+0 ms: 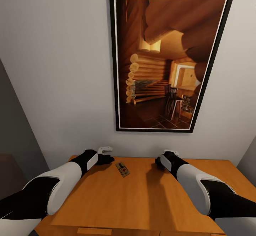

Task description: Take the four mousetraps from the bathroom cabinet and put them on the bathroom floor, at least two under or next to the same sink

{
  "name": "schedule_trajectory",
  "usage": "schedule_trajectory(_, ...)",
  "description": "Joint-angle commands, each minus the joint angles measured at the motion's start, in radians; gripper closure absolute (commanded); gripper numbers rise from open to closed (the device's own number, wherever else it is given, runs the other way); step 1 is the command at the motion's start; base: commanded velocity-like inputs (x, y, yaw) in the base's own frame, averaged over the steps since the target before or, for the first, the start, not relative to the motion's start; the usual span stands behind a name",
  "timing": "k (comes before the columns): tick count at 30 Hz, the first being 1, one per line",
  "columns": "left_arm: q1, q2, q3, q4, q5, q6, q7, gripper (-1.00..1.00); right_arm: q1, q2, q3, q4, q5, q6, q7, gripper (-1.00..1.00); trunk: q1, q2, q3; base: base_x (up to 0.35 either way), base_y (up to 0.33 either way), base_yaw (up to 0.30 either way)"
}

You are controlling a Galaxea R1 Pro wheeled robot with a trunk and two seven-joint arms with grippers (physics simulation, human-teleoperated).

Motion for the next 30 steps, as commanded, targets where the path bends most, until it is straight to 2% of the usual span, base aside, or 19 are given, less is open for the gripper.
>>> schedule_trajectory(1, 0.0, 0.0, -0.007, -0.002, 0.012, 0.005, 0.0, -1.0, -0.001, 0.0, -0.005, -0.002, -0.007, 0.002, -0.007, 1.0, 0.001, -0.002, -0.002, 0.0, 0.0, 0.0)
schedule_trajectory(14, -0.001, 0.002, -0.006, -0.001, 0.017, 0.005, 0.0, -1.0, -0.001, 0.0, -0.004, -0.002, -0.007, 0.002, -0.005, 1.0, 0.001, -0.002, -0.002, -0.063, 0.0, 0.0)
schedule_trajectory(30, -0.001, 0.002, -0.006, -0.001, 0.008, 0.004, -0.001, -1.0, -0.001, 0.0, -0.005, -0.001, -0.007, 0.0, -0.004, 1.0, 0.001, -0.002, -0.002, -0.011, 0.0, 0.0)
